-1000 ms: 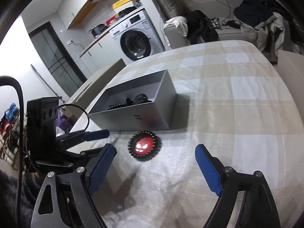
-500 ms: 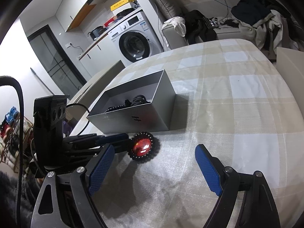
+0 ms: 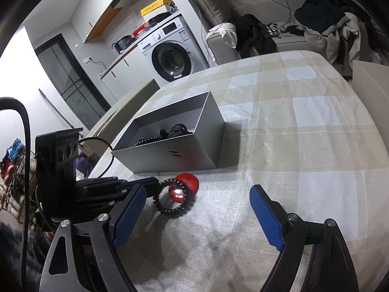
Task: Organize jewelry
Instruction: 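Lift the beaded bracelet with the left tool while the right tool approaches the red badge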
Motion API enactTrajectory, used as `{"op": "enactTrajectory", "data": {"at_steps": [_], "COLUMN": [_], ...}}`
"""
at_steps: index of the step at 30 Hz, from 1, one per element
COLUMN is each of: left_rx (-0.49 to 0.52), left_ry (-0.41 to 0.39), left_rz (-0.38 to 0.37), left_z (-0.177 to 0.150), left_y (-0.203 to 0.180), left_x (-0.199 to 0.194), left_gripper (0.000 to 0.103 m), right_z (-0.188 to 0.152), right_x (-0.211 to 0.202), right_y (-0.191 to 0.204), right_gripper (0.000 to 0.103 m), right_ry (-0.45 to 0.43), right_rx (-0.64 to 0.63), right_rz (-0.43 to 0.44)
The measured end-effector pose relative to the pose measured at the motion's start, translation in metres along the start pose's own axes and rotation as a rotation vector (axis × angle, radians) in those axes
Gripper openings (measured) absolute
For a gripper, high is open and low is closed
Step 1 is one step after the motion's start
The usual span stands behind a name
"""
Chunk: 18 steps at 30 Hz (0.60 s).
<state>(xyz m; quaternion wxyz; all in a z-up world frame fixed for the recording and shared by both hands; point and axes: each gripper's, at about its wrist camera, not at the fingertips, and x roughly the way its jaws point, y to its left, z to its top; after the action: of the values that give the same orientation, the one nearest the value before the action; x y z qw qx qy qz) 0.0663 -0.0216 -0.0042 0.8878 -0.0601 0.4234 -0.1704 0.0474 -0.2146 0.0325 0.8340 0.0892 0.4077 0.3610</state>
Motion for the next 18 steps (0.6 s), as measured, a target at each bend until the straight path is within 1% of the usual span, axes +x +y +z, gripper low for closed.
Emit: {"op": "enactTrajectory", "data": {"at_steps": [5, 13, 17, 18], "left_rx": [0.014, -0.003, 0.002, 0.007], "left_ry": [0.009, 0.025, 0.027, 0.031], "left_rz": [0.011, 0.007, 0.008, 0.011], "left_z": [-0.0038, -0.0048, -0.0055, -0.0059], "left_y": [0.0006, 0.0034, 0.0033, 0.0025], "left_x": [-0.001, 0.0024, 0.0023, 0.0027], "left_gripper": [0.004, 0.004, 0.006, 0.007], "right_z": [0.0001, -0.0007, -0.0008, -0.0008], "right_x": [0.0002, 0.0015, 0.002, 0.0025], "right_y": [0.0001, 0.0024, 0.0027, 0.0032], "right_gripper": [0.087, 0.087, 0.087, 0.087], "right_ry": [0.003, 0.007, 0.008, 0.01], "right_rx": [-0.001, -0.003, -0.003, -0.004], "right_rz": [0.001, 0.002, 0.004, 0.005]}}
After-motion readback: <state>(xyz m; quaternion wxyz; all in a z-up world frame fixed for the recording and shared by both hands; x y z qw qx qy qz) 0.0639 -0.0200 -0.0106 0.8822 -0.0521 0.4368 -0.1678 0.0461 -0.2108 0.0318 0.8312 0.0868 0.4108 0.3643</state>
